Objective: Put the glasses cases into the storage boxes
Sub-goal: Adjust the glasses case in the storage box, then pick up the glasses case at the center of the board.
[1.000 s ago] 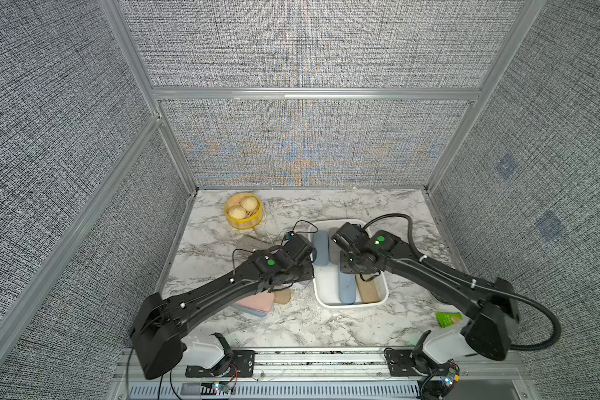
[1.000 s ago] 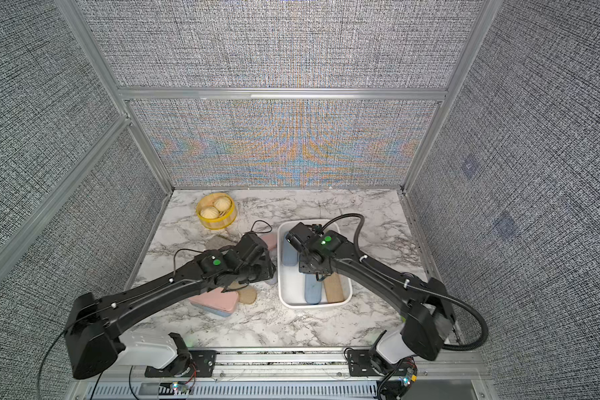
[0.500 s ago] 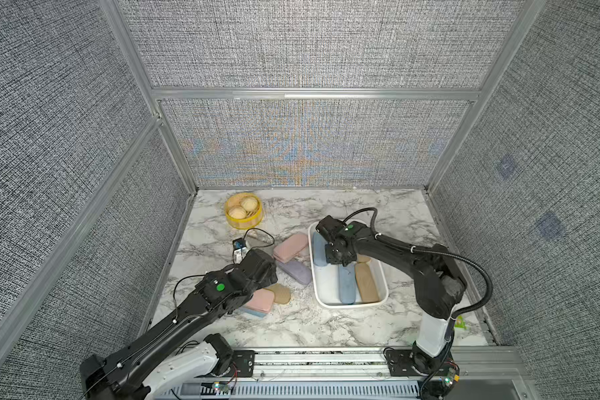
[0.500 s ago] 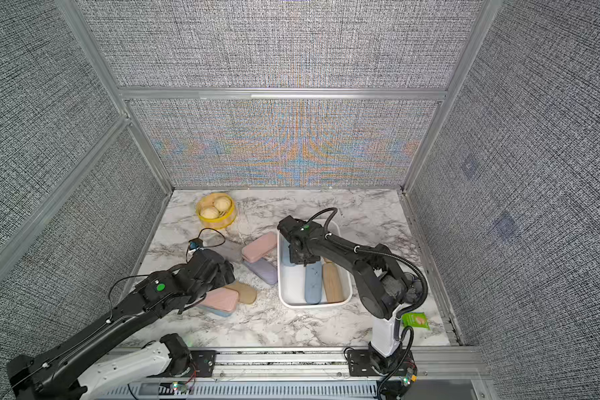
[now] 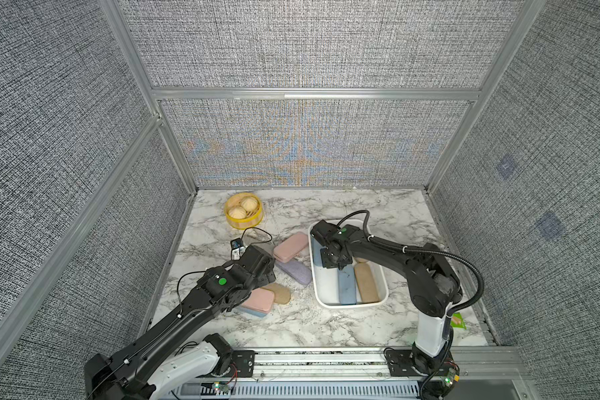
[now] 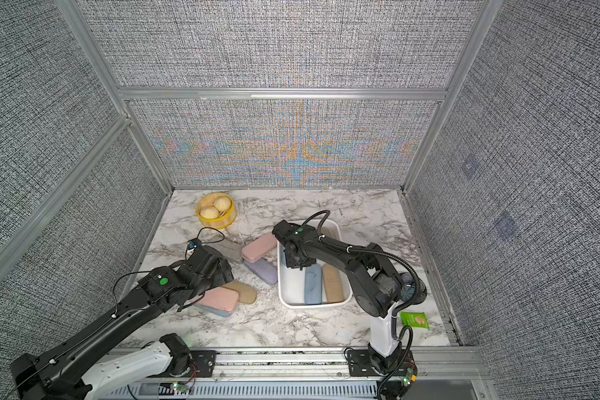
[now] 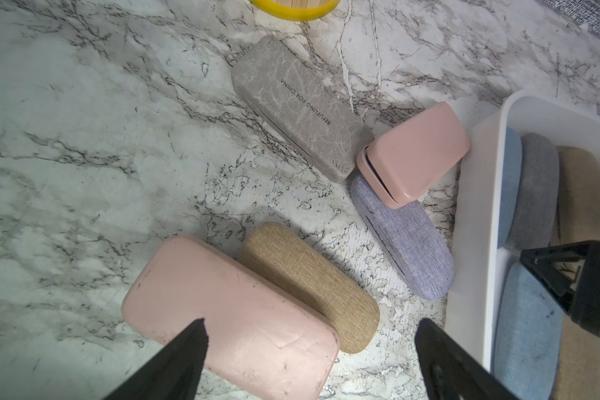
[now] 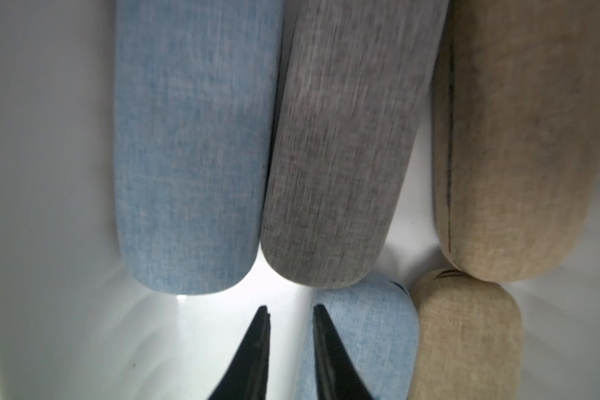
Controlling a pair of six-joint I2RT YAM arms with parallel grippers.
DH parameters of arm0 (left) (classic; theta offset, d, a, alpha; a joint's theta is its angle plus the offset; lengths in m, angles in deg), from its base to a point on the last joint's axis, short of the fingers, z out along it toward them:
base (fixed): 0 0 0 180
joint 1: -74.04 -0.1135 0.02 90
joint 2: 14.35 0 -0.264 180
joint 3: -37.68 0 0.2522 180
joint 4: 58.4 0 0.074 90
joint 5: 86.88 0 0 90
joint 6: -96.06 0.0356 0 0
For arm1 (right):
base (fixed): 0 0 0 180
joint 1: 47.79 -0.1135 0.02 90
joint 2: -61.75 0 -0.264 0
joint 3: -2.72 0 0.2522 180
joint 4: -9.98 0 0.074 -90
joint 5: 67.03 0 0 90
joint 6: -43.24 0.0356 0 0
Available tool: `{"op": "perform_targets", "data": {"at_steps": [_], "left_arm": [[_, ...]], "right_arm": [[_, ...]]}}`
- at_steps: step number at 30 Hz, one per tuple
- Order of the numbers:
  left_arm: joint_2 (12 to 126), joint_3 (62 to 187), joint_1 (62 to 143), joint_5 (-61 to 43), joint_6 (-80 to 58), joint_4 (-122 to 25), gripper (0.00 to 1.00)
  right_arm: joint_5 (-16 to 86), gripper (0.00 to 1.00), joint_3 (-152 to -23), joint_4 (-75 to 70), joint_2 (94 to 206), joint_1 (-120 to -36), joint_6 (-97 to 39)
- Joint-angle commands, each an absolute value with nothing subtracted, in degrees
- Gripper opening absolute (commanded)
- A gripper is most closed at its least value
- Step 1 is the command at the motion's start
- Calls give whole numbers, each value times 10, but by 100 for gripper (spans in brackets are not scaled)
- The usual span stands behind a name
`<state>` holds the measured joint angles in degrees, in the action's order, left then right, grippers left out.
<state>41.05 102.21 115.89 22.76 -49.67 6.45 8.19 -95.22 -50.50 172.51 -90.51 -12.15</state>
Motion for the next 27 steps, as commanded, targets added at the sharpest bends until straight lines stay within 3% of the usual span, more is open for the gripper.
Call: {"op": "perform_targets", "data": {"at_steps": [1,4,11,17,27], "left_arm": [[407,1027,1155,220,-494,71,95],[399,1027,1150,227,-494,84,97],[405,993,1089,193,-506,78,99],[415,974,1043,129,-511,34,95],[388,951,983,75,-503,30,92]], "right_arm": [[60,25,-989,-555,1733,-905,-123],[51,28,-1003,-582,1700,-929,-117],[56,59,-1021,-583,1635,-1074,-135],[81,61,-1095,-591,1724,-1122,-159],[112,73,-1215,-599,1851,-1074,-221]]}}
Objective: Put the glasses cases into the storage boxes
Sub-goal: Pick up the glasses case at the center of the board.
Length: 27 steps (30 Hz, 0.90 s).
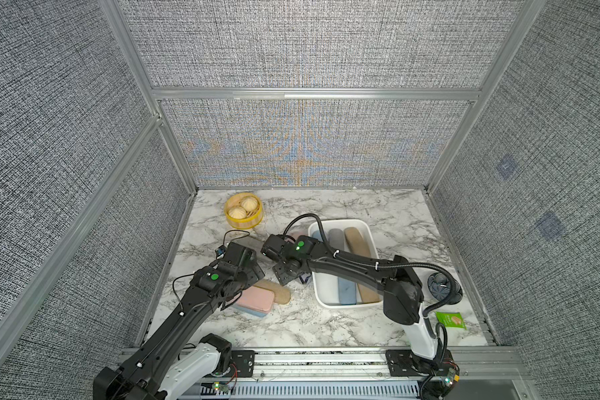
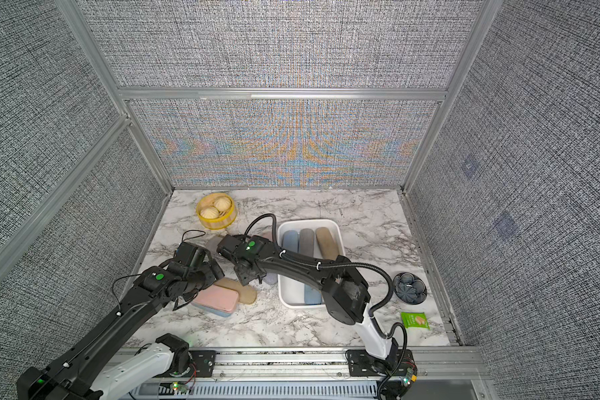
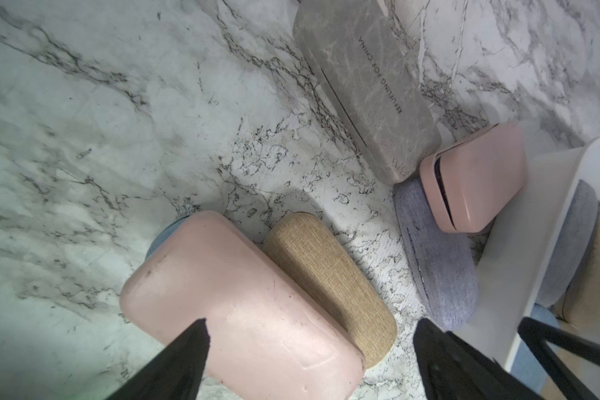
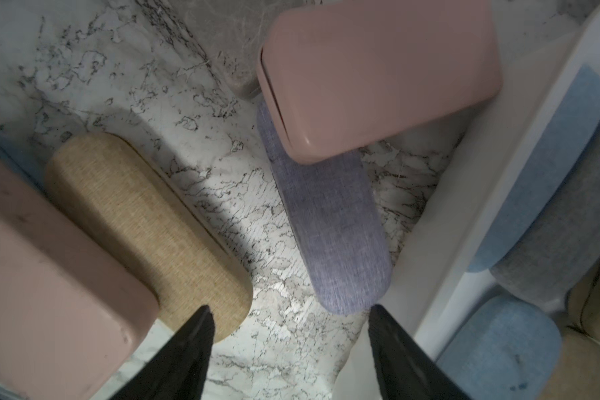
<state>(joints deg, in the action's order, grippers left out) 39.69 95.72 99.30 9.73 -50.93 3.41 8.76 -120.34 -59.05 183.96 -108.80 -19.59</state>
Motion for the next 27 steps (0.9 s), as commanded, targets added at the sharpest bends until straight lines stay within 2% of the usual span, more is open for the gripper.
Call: {"op": "perform_targets", "data": {"at_steps": [1,16,22,27], "left_arm": [[384,947,977,72,-503,29,92],[379,938,950,45,-501,33,89],[373,924,950,47,-515,54,92],[368,921,949,46,-522,55,92]], "right_arm": [[119,74,-1219,-596,1858,-1069,-225],[127,79,-1304,-616,1960,-1044,-273],[126,81,-1309,-618,1979,-1040,-282],[145,79,-1318,-620,1996,-1040,-277]]}}
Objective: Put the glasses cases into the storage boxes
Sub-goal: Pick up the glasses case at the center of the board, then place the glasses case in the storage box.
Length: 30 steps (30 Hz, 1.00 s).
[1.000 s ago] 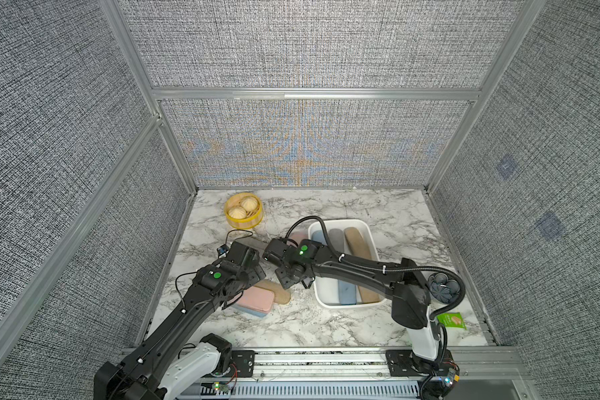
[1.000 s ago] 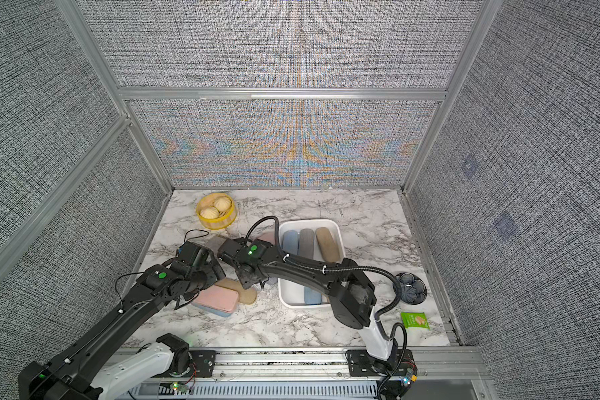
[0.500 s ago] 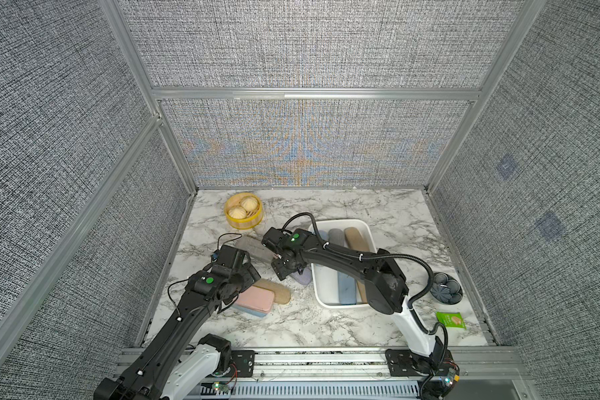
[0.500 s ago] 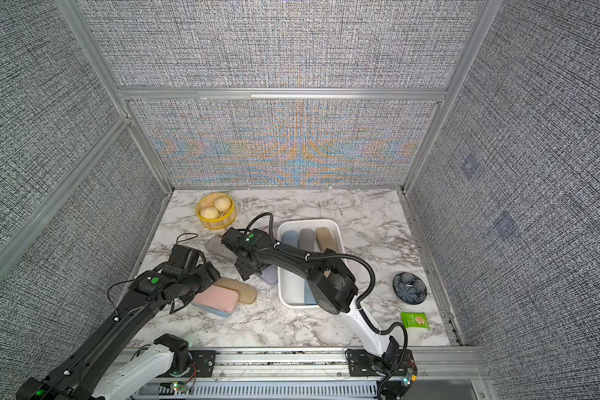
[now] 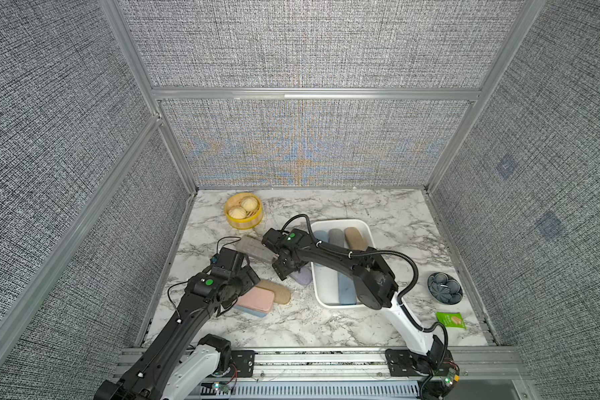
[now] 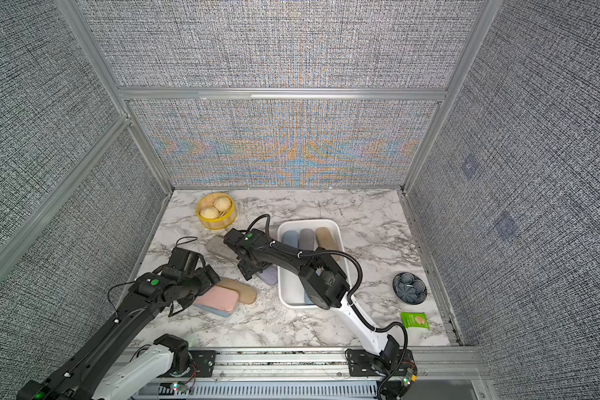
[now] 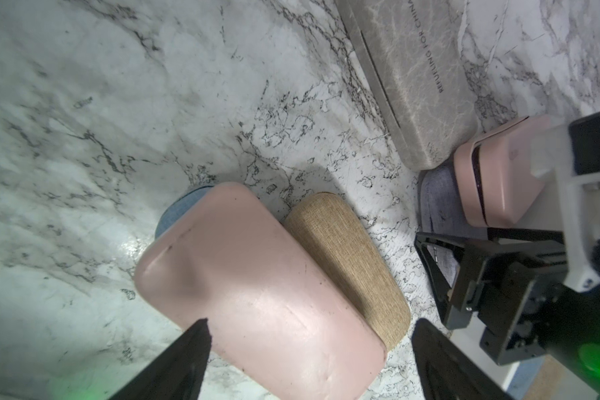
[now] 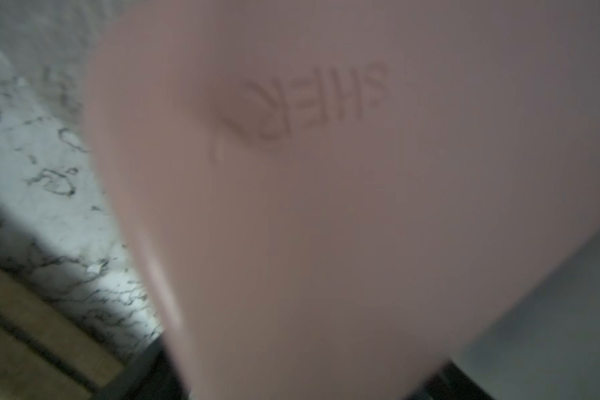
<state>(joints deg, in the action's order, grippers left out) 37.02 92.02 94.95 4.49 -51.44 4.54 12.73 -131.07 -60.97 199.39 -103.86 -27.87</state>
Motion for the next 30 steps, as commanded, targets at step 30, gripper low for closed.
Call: {"op": "perform_targets", "data": {"at_steps": [30], "left_arm": [[367,980,948,47,-451,47,87]], "right_arm": [[138,43,-1050,-685,1636,-1068,-46]]}}
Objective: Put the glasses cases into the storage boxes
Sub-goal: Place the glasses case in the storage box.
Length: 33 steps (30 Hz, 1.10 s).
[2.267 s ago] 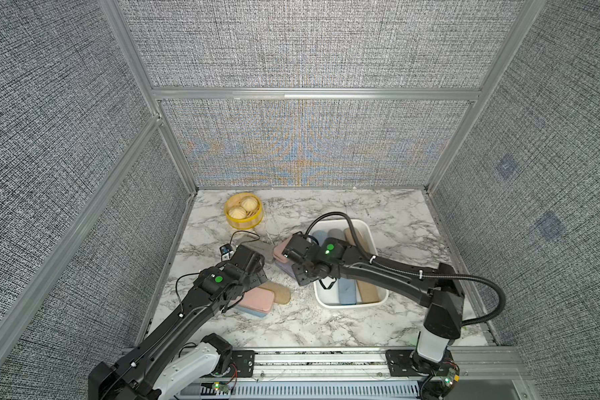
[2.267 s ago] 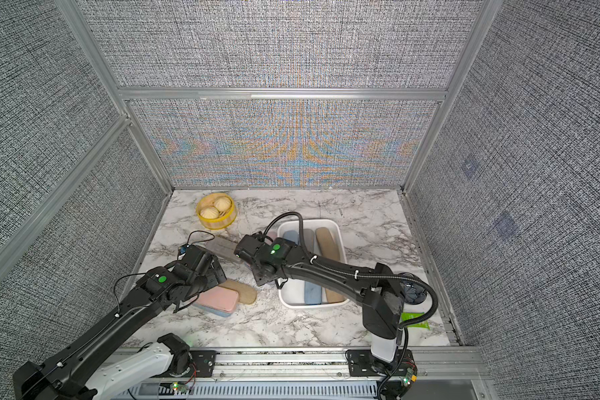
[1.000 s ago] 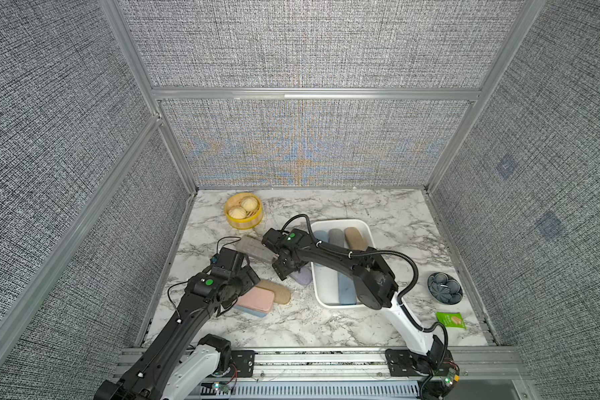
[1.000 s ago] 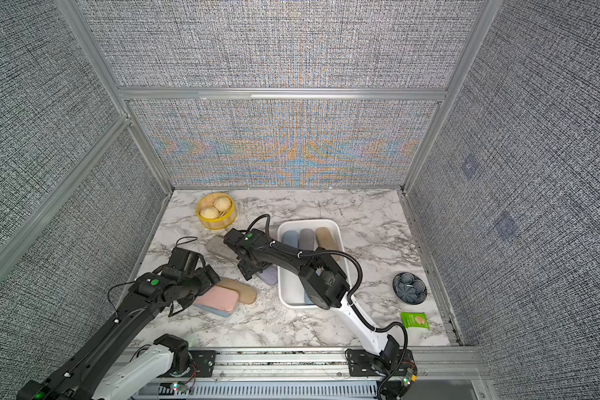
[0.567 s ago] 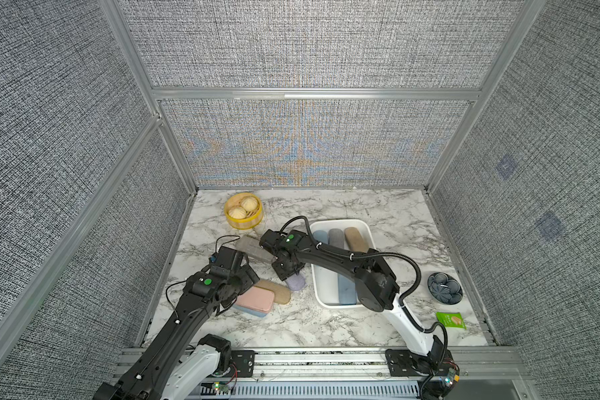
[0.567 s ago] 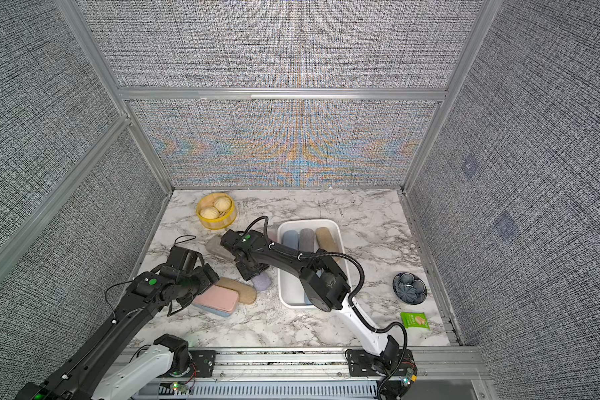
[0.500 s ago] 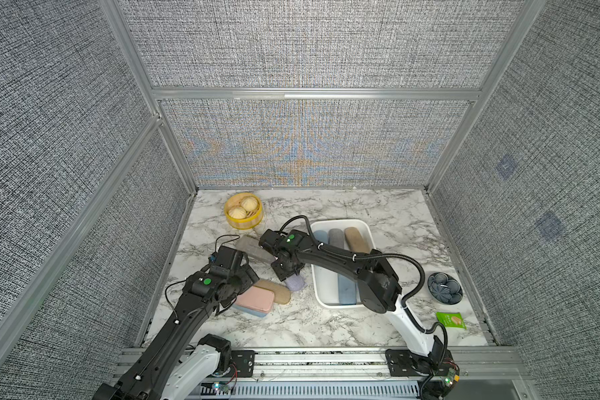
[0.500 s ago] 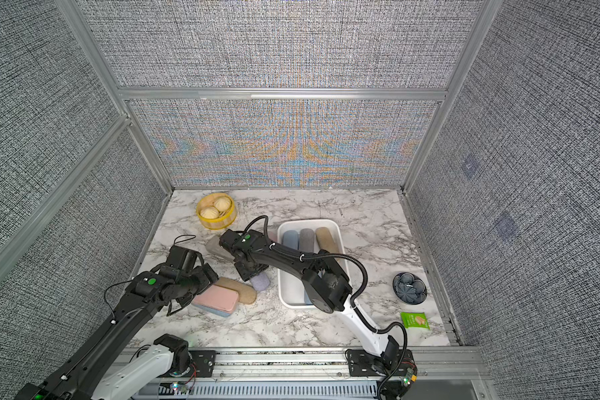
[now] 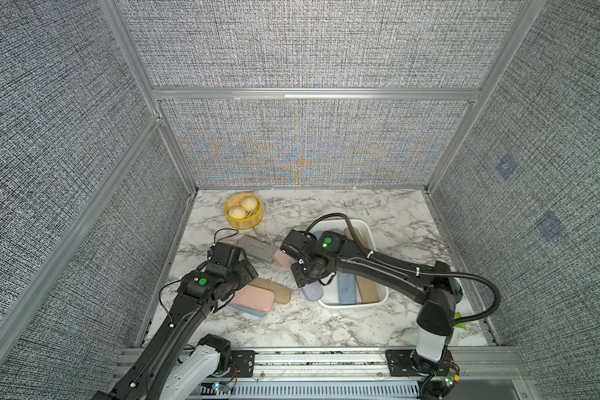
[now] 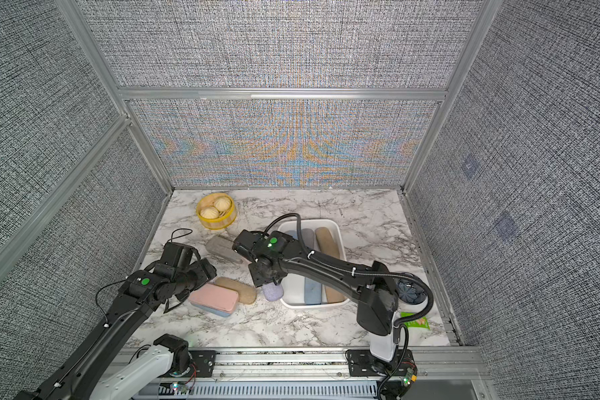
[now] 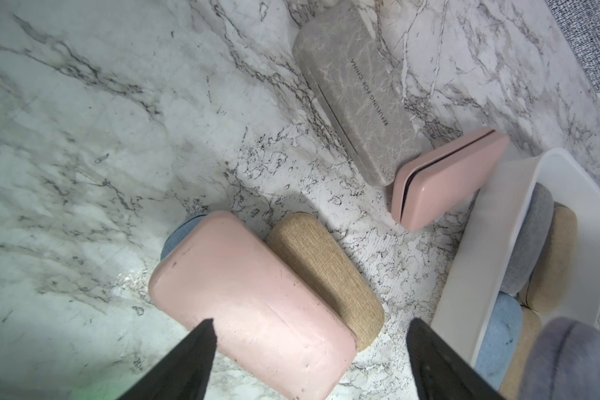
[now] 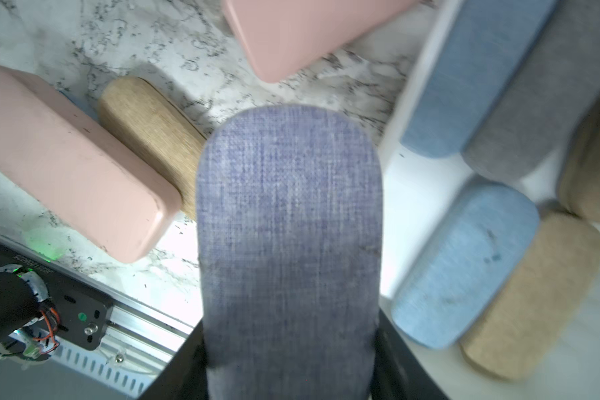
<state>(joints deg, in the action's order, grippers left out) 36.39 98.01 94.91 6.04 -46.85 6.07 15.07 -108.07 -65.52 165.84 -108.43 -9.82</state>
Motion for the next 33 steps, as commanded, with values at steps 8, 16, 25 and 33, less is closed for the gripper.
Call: {"op": "perform_targets", "data": {"at_steps": [8,16,25,33], "left_arm": [[385,976,949,22,-442,28,85],[387,968,949,25,-439,32,84],[393,963,949,21,-438,25,85],[388,956,949,24,-438,26,85]], "right_arm": [[219,43,-960,-619,1639,-1009,-22],[231,41,-961,-605,1692,-992,-14],[207,40,-968,-583,1737,-981,-21],[164,42,-978,-569,1757,-989,-14]]}}
